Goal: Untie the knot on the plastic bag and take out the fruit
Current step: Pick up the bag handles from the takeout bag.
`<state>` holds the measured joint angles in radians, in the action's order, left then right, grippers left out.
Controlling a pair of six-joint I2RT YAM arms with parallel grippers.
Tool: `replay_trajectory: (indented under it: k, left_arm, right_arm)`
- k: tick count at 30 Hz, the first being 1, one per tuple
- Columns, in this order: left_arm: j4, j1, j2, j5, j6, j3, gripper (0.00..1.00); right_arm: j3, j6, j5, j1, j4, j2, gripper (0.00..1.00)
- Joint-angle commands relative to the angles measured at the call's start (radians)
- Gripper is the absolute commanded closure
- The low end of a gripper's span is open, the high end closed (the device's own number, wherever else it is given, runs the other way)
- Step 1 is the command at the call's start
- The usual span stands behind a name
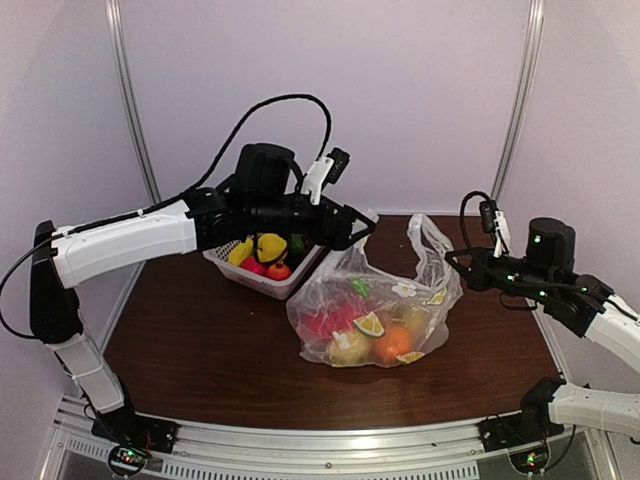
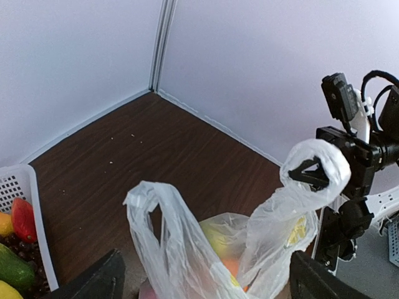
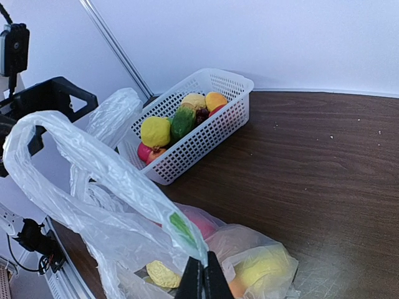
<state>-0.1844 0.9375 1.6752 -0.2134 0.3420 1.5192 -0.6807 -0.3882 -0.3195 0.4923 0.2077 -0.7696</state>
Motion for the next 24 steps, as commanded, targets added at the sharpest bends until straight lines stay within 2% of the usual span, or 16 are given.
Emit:
replay_trajectory:
  k: [1, 7, 9, 12, 15, 16, 18, 24]
  left_arm:
    - [0.001, -0.005, 0.091, 0.063, 0.036, 0.099, 0.06]
    - [-0.010, -0.006, 0.181, 0.051, 0.085, 0.181, 0.07]
    - [0.001, -0.005, 0.196, 0.021, 0.097, 0.189, 0.16]
    - [0.016, -0.006, 0.201, -0.010, 0.107, 0.187, 0.44]
    - [0.027, -0.005, 0.184, -0.014, 0.107, 0.173, 0.81]
    - [0.042, -0.006, 0.169, -0.009, 0.107, 0.157, 0.89]
    - [0.082, -0.005, 0.126, 0.016, 0.109, 0.114, 0.99]
    - [0.131, -0.014, -0.028, 0.115, 0.102, -0.023, 1.00]
  right_arm:
    - [0.019, 0.023, -0.052, -0.001, -0.005, 0.015, 1.00]
    - [0.032, 0.023, -0.037, 0.000, 0.000, 0.041, 1.00]
    - [0.030, 0.023, -0.017, 0.000, 0.014, 0.051, 1.00]
    - [0.026, 0.023, 0.033, 0.000, 0.043, 0.060, 1.00]
    - [0.026, 0.013, 0.103, 0.000, 0.071, 0.065, 1.00]
    - [0.026, 0.008, 0.127, 0.000, 0.083, 0.067, 1.00]
    - [0.029, -0.018, 0.191, 0.000, 0.106, 0.072, 1.00]
    - [0.040, -0.126, 0.384, 0.000, 0.177, 0.123, 1.00]
